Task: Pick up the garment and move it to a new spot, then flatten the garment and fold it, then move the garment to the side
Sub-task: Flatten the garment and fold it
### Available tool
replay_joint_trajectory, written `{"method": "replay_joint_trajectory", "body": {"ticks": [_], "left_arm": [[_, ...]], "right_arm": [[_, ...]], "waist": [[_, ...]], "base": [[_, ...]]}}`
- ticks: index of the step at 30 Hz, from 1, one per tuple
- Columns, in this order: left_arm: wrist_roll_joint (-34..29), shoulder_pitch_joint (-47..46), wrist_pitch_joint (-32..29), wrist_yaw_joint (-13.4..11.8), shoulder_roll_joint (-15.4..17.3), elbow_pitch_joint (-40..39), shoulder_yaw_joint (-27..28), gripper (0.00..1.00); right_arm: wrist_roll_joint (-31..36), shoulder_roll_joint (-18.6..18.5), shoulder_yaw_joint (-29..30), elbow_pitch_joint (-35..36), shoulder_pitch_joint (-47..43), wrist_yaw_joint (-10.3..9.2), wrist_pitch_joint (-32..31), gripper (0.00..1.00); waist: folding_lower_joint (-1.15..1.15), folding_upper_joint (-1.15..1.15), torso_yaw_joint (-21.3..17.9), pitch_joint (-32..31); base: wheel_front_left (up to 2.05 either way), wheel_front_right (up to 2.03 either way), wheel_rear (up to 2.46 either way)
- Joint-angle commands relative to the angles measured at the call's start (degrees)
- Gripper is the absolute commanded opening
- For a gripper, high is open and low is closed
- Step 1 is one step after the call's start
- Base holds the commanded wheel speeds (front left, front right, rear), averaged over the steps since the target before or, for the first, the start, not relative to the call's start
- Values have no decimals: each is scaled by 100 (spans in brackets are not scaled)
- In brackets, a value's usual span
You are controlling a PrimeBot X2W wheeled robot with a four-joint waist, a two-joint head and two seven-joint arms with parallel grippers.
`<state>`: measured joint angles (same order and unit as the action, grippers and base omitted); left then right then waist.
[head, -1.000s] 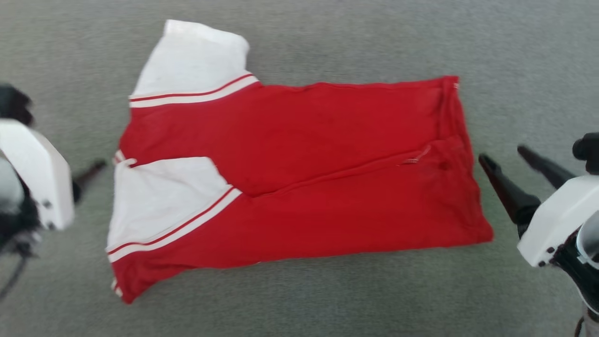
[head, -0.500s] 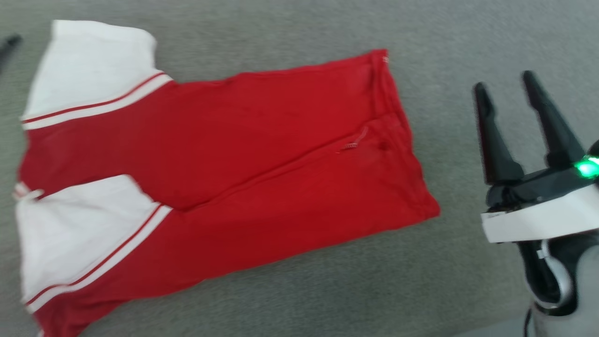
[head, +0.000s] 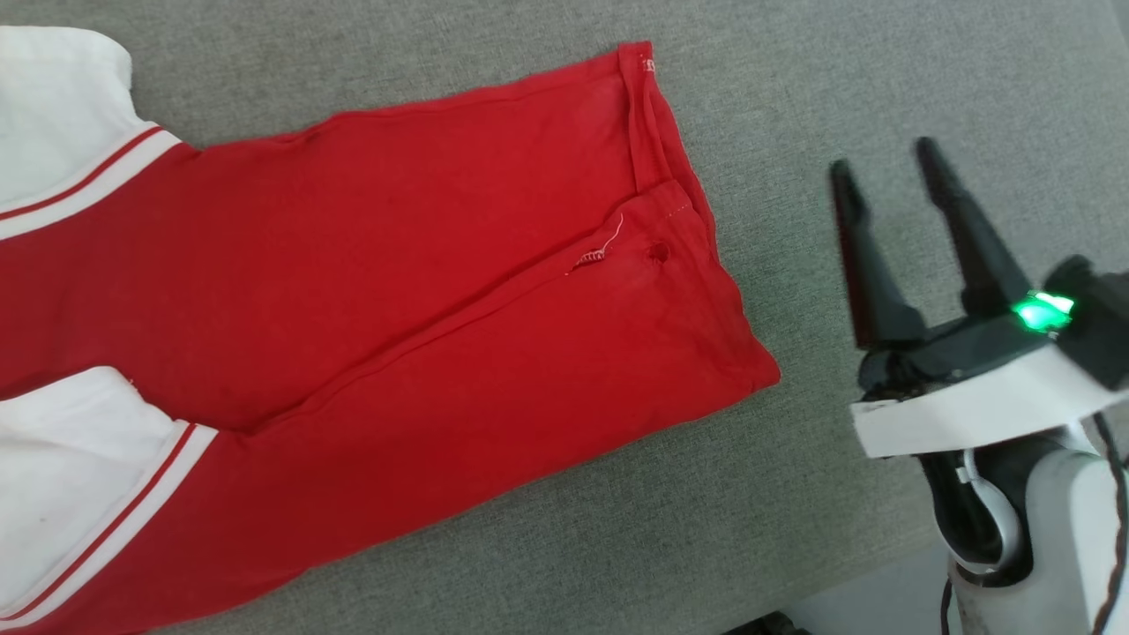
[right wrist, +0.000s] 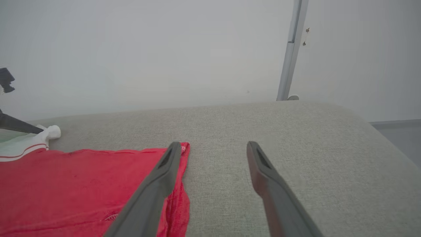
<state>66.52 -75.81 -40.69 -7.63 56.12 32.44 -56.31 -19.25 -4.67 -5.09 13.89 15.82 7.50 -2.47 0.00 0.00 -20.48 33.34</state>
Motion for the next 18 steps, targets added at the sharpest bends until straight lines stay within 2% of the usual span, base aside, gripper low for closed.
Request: {"method": "replay_joint_trajectory", "body": {"ticks": [1, 4, 5, 7, 11, 14, 18], "left_arm": [[-13, 32, -207, -97, -72, 166, -92, 100], [86, 158, -678, -190, -218, 396, -245, 100], [118, 188, -823, -171, -275, 423, -304, 0], [193, 209, -1083, -195, -402, 441, -373, 0], [78, -31, -925, -55, -636, 373, -362, 0], [28, -174, -838, 29, -909, 462, -370, 0], [7, -292, -748, 134, -1095, 580, -357, 0]], "right_arm": [[-92, -44, -80, -43, 88, -2, -116, 100], [-208, -188, -277, -164, 280, -2, -470, 100], [-250, -226, -310, -224, 396, -2, -604, 100], [-405, -269, -395, -382, 689, -2, -899, 100], [-663, -475, -675, -917, 1493, -2, -1595, 100], [-916, -639, -969, -1703, 2441, -2, -2339, 100], [-1119, -741, -1303, -2551, 3261, -2, -3014, 100]], "waist": [[0, 0, -19, 65], [0, 0, -12, 127], [0, 0, -5, 146], [0, 0, 25, 184], [0, 0, 140, 262], [0, 0, 303, 300], [0, 0, 474, 308]], "base": [[0, 0, 0], [0, 0, 0], [0, 0, 0], [0, 0, 0], [0, 0, 0], [0, 0, 0], [0, 0, 0]]}}
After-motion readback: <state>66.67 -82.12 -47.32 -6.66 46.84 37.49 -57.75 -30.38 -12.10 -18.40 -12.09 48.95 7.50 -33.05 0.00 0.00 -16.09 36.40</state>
